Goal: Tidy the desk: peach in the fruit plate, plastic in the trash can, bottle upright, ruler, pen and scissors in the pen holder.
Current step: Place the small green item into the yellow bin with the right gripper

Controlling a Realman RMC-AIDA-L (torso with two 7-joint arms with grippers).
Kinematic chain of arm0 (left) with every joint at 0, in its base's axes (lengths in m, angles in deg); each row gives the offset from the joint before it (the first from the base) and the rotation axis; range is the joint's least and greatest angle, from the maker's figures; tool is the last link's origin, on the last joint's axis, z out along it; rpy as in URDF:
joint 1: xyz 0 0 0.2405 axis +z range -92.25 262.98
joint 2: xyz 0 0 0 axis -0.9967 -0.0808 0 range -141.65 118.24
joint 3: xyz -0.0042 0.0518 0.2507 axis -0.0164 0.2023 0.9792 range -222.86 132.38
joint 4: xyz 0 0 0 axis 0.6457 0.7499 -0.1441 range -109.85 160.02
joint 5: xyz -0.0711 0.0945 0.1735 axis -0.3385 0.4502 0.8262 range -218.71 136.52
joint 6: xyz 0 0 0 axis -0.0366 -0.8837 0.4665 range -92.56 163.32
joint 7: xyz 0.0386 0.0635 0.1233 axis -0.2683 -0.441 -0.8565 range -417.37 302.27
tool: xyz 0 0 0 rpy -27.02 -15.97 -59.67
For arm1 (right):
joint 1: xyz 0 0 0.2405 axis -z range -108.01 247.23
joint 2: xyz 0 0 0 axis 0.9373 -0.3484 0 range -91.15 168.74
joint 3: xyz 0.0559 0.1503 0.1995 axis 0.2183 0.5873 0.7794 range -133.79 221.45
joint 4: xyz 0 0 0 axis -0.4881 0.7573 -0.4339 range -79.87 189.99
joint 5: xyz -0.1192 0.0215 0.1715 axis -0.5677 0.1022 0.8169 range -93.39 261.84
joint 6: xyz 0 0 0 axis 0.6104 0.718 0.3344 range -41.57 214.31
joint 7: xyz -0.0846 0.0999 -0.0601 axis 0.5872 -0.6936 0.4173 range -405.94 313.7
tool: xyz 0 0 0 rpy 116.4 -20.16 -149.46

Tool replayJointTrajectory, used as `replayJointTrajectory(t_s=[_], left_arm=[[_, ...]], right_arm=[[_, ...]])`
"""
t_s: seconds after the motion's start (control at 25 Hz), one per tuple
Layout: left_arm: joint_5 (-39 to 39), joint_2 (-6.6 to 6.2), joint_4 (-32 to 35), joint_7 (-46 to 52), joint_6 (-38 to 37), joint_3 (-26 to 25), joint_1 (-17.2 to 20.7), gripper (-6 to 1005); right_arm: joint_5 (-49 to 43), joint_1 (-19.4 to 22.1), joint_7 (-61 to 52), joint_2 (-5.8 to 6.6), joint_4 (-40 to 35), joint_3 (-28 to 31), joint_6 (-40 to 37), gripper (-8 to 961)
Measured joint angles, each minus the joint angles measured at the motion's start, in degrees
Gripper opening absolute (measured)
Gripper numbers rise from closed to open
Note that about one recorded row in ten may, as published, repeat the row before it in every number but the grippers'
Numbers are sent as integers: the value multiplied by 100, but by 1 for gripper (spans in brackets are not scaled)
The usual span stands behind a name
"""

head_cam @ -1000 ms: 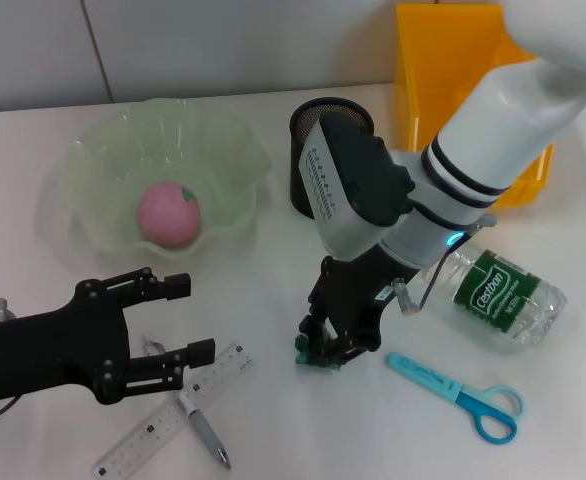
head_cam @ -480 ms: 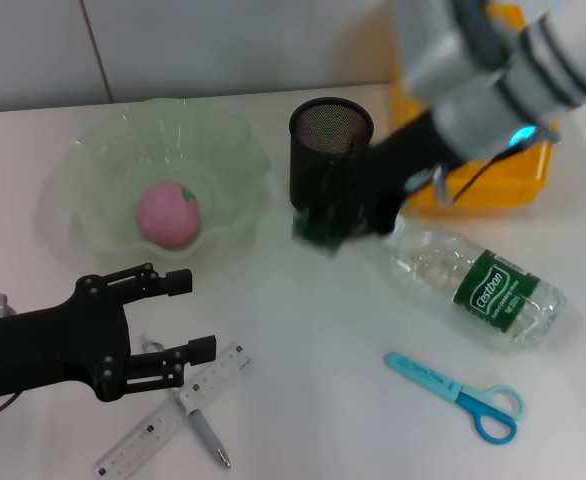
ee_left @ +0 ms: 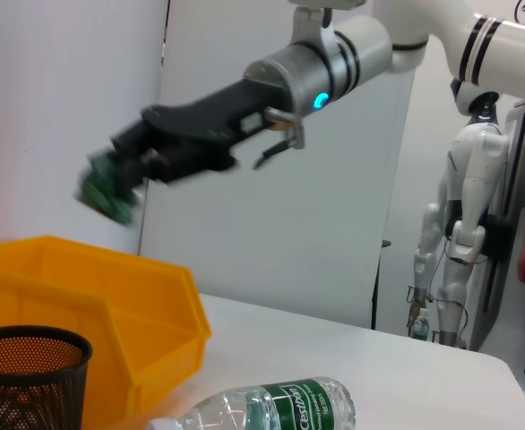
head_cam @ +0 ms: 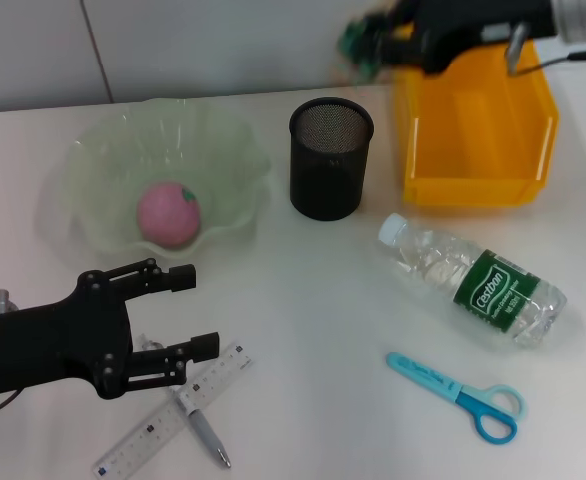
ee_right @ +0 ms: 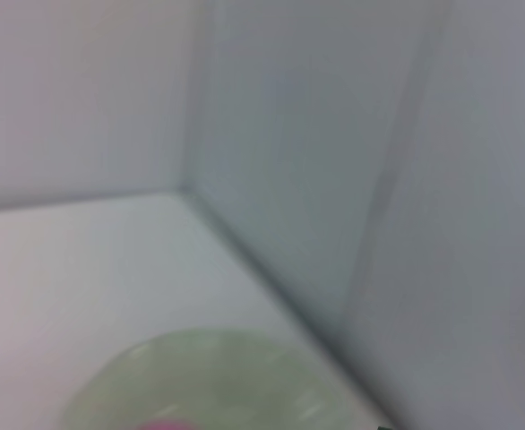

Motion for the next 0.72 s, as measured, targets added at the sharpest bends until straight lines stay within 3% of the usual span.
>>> replayJointTrajectory(t_s=[0.28,0.72], left_arm=[[-6,0,19,0,-86,0,0,798],[-6,-26,46,23,-214,0,-15,798]], right_arm=[[285,281,-24,-125,209,20,1699,258],[358,528,-217,-192,824,63,3282,265]])
